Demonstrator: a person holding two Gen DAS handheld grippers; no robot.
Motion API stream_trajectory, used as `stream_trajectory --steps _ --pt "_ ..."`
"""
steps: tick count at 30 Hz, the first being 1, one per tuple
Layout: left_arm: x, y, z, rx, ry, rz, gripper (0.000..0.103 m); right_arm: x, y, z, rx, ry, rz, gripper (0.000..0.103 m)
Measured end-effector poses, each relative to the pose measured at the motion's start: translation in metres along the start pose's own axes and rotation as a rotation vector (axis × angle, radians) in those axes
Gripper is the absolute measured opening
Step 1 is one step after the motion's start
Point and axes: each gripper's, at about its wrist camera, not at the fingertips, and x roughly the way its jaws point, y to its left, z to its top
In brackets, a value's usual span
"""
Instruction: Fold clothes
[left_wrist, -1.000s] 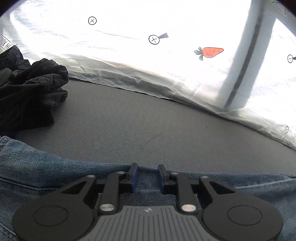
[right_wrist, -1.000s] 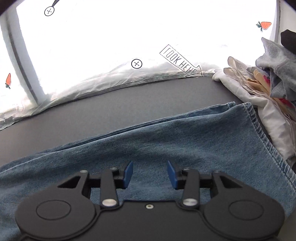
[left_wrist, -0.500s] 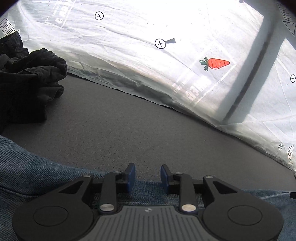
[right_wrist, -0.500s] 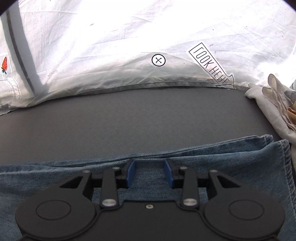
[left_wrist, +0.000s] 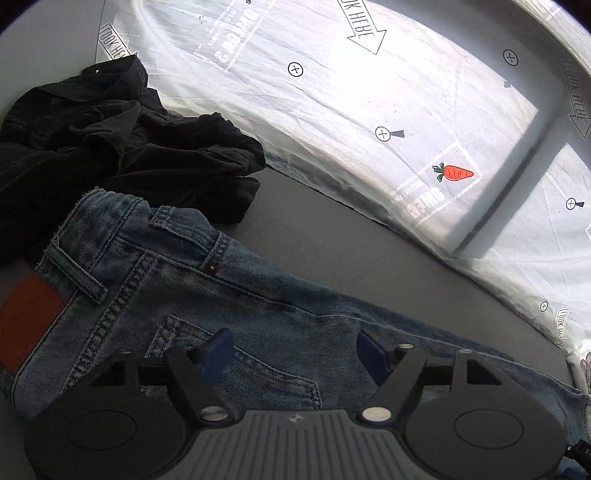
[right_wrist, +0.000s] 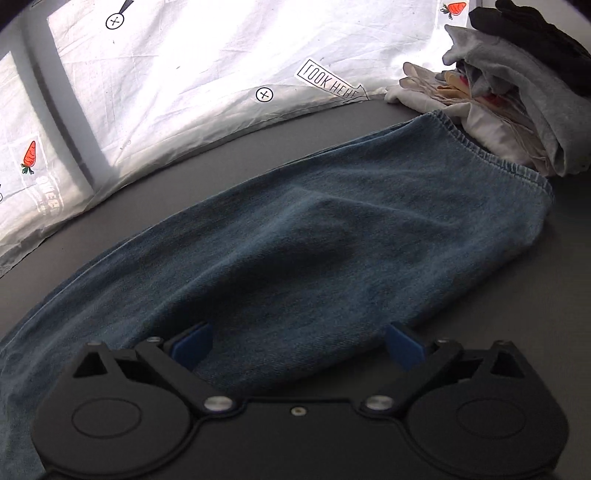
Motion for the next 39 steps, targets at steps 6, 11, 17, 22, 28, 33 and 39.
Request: stream_trajectory --steps 6,11,17,22,28,33,39 --pt "-0.049 0.085 -0.051 -0.28 0.063 0.062 0.076 -0.02 0.021 -0.063 -0.218 -0.007 -0.079 0.103" --pt "-0.058 0.129 -0.048 -0.403 0.026 0.057 0.076 -0.03 0.021 -0.094 -0.165 -0.171 -0.118 0.103" --pt "-0.047 0.14 -0.04 -0.407 0.002 0.037 0.091 -0.03 0.018 -0.097 -0.161 -0.212 -0.114 0.103" --pt "-0.027 0.129 -0.026 -0.363 -0.029 0.038 0.098 -0.03 0.019 -0.098 -0.161 -0.214 -0.115 0.103" --pt "-0.028 0.133 -0.007 -0.442 -0.112 0.032 0.033 -0.031 0.02 -0.099 -0.159 -0.215 -0.114 0.103" --pt "-0.058 0.121 0.039 -0.399 -0.267 -0.074 0.023 -0.031 0.019 -0.098 -0.159 -0.214 -0.113 0.103" --pt "-0.05 0.091 0.057 -0.343 -0.303 -0.002 0.024 -0.031 0.019 -0.098 -0.157 -0.215 -0.112 0.103"
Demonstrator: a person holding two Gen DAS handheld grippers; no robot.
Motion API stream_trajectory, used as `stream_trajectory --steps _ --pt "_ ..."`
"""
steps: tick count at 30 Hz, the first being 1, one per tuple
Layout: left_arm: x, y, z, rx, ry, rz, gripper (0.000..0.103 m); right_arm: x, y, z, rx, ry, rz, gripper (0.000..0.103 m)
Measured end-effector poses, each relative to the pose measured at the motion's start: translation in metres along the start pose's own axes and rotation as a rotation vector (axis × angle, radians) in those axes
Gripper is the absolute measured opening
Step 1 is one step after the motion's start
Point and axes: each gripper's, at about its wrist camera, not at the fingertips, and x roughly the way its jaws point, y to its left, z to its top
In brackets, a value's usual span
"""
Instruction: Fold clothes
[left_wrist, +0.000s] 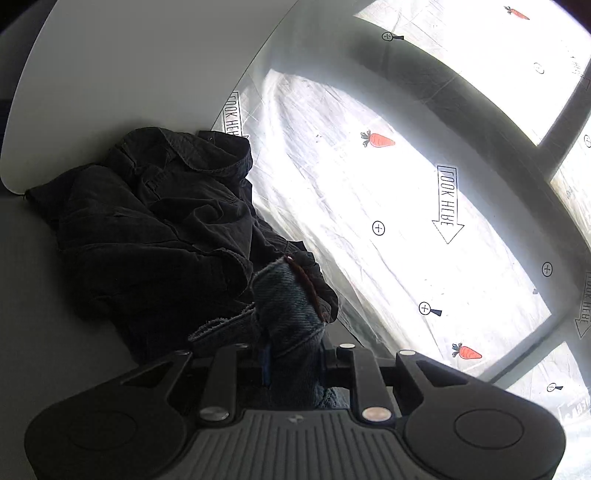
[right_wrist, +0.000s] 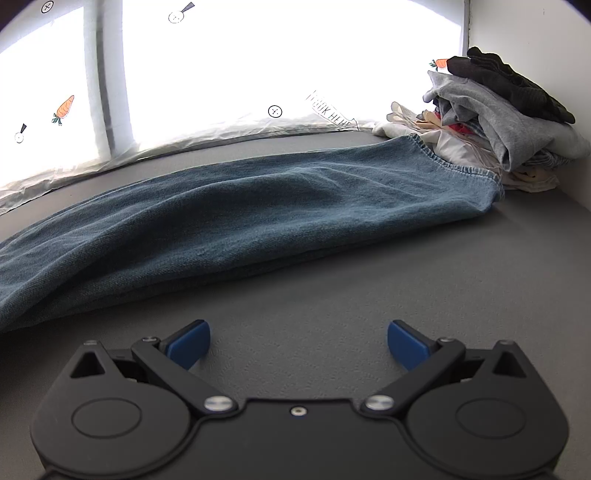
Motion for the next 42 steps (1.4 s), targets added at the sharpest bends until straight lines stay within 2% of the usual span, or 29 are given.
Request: stream_trajectory --steps 2,4,7,11,16,19,23,26,27,29,30,33,34,38,42 --pt "0.01 0.014 -0.012 -0.021 0.061 0.079 0.024 0.0 0.0 0.0 0.0 0.0 0.0 0.103" --pt "0.008 0.026 -0.022 -0.028 0.084 0.112 0.023 0.0 0.0 0.0 0.001 0.0 0.0 0.103" --pt "0.001 0.03 -0.024 -0.03 0.09 0.108 0.024 0.0 0.0 0.0 0.0 0.0 0.0 0.103" --pt "-0.004 0.009 -0.017 0.019 0.065 0.075 0.023 0.0 0.0 0.0 -0.001 0.0 -0.001 0.103" --pt "-0.012 -0.046 -0.014 0.128 0.048 -0.04 0.023 0.001 0.0 0.0 0.0 0.0 0.001 0.103" --pt "-0.021 -0.088 -0.019 0.242 0.051 -0.151 0.023 0.001 -0.001 0.0 0.0 0.0 0.001 0.103" --pt "-0.029 -0.142 -0.044 0.424 0.096 -0.295 0.023 0.0 -0.001 -0.001 0.001 0.0 0.001 0.103" --pt "-0.028 -0.169 -0.076 0.52 0.179 -0.381 0.024 0.001 -0.001 -0.001 0.001 0.0 0.001 0.103" --pt "-0.021 -0.174 -0.091 0.531 0.253 -0.413 0.031 0.0 -0.001 -0.001 0.001 0.0 0.001 0.103" --pt "0.0 -0.176 -0.126 0.535 0.426 -0.478 0.051 0.001 -0.001 -0.001 0.001 0.0 0.001 0.103" --pt "0.012 -0.172 -0.143 0.525 0.511 -0.495 0.065 0.001 -0.001 -0.001 0.001 0.0 0.001 0.103" --pt "0.026 -0.161 -0.175 0.546 0.628 -0.378 0.064 0.001 -0.001 -0.001 0.002 -0.001 0.0 0.103" --pt "0.026 -0.157 -0.175 0.537 0.629 -0.362 0.066 0.001 -0.001 -0.001 0.003 -0.001 0.001 0.103" --pt "0.02 -0.146 -0.152 0.46 0.569 -0.361 0.08 0.001 0.0 -0.001 0.001 0.002 0.0 0.103" --pt "0.019 -0.127 -0.126 0.428 0.47 -0.253 0.086 0.003 0.0 0.006 0.003 0.045 -0.001 0.103"
